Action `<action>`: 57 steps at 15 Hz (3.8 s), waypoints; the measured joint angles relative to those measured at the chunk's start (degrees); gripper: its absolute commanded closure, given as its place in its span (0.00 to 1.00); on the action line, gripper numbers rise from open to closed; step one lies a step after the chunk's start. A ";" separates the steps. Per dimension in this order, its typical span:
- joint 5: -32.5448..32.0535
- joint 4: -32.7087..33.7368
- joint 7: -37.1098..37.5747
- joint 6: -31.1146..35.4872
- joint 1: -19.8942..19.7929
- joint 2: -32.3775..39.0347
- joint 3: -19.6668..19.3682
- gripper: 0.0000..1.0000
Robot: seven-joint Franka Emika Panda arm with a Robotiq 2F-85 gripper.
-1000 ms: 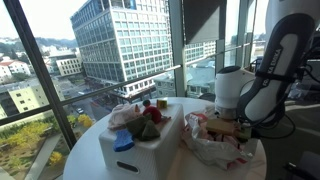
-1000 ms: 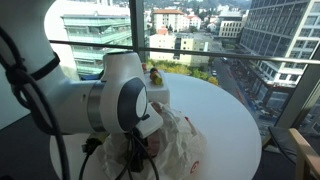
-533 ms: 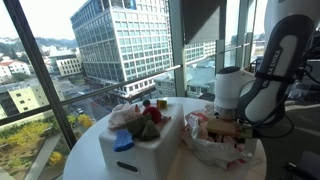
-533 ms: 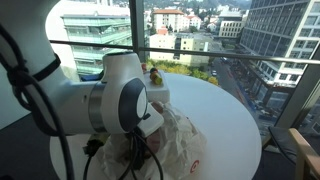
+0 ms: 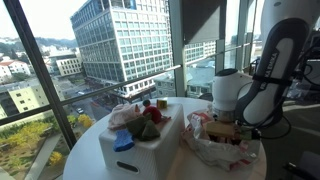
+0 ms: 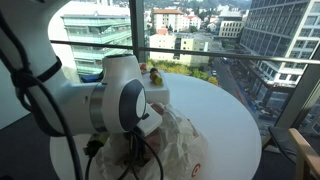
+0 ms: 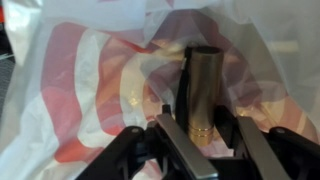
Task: Remove the items from the plastic bag and put them on the white basket
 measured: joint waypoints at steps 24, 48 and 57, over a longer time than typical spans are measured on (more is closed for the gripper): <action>-2.74 -6.20 18.63 -6.27 6.86 -31.32 -5.73 0.87; -29.93 32.29 47.38 -17.77 9.30 0.80 15.66 0.16; -33.20 30.03 50.98 -27.51 13.88 1.03 14.82 0.00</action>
